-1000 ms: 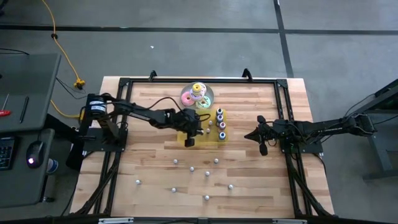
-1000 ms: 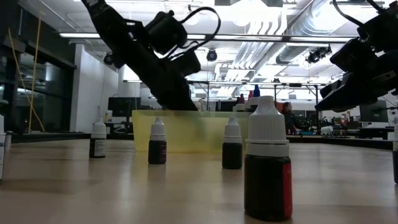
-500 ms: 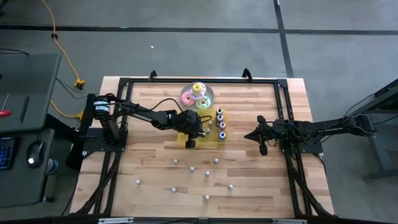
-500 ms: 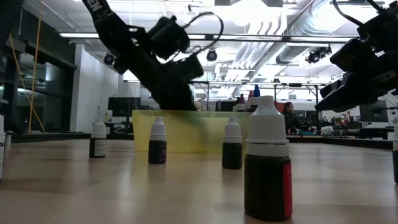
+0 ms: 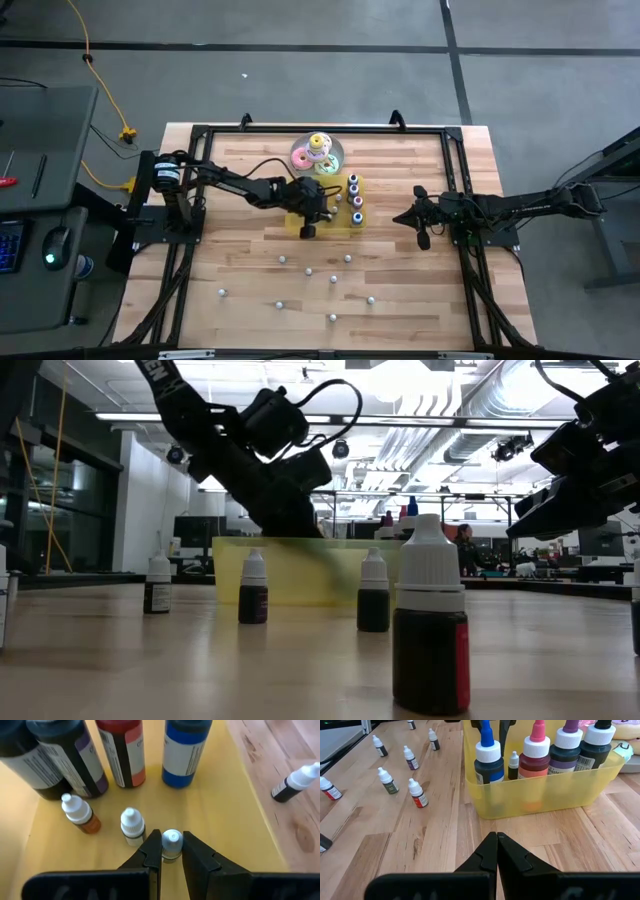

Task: Pick & Place food coloring
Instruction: Put the small blue food coloring bottle into the yellow container

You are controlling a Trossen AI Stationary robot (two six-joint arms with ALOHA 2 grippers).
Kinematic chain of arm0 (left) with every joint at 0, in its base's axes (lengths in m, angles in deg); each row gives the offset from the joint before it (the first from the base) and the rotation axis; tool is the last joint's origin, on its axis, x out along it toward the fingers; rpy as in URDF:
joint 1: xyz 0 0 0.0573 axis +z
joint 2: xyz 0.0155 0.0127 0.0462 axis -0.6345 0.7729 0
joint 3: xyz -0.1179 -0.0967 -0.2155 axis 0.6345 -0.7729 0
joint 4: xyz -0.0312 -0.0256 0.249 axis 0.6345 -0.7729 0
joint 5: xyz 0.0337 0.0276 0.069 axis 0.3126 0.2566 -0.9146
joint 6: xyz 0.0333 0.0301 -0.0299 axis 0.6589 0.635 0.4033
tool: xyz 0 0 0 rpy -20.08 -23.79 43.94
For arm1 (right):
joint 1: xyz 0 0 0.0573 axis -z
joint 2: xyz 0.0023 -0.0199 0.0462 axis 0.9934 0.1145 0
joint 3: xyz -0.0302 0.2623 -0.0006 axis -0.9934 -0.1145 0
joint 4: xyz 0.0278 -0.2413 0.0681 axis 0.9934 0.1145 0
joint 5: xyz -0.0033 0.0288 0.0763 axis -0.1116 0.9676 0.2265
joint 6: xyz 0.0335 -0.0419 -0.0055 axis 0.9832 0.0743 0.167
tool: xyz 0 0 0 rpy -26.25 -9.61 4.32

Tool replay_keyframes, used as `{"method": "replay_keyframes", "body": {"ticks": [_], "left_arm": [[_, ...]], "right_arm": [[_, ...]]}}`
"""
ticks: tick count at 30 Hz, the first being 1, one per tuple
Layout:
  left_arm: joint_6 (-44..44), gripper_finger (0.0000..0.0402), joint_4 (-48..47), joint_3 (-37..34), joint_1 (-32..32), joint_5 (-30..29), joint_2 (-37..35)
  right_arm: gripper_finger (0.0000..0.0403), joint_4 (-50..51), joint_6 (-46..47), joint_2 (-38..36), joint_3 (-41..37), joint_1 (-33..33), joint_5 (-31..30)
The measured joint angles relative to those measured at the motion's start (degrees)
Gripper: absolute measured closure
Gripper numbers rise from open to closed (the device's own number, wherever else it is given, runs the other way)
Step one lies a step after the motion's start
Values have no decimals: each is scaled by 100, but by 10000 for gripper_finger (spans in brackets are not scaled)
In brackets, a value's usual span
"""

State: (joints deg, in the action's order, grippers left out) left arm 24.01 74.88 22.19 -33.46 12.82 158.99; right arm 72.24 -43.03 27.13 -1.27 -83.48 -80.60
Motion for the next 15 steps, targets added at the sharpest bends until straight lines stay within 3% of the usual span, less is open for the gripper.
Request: {"method": "replay_keyframes", "body": {"ticks": [15], "left_arm": [[-3, 346, -17, 74, -32, -20, 94]], "right_arm": [[402, -2, 0, 0, 0, 1, 0]]}}
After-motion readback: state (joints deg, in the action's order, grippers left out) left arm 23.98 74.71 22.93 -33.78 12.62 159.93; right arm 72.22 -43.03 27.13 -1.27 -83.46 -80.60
